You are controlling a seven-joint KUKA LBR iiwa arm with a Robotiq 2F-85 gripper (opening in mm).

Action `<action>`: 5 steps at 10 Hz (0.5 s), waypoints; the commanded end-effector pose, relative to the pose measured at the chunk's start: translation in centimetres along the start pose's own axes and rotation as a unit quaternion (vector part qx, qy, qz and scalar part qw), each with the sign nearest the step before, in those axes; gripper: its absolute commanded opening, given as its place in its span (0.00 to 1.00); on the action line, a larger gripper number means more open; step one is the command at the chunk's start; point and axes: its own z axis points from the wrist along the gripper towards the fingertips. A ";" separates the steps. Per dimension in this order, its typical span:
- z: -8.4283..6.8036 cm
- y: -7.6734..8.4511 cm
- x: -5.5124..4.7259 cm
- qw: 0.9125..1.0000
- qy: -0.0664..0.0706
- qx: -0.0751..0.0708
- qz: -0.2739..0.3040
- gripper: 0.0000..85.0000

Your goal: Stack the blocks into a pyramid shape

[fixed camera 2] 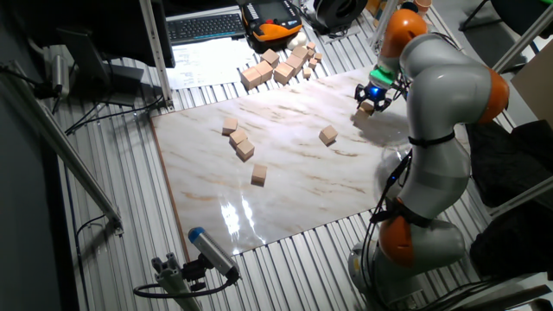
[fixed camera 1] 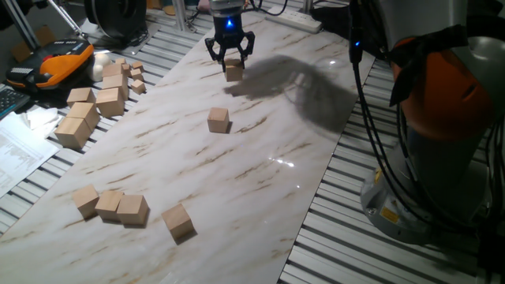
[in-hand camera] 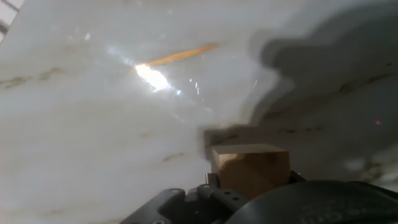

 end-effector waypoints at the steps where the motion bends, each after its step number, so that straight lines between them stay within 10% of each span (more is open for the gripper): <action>1: 0.0 0.0 0.0 1.000 0.005 -0.001 -0.015 0.00; 5: 0.0 0.0 0.0 0.996 0.051 -0.016 -0.069 0.00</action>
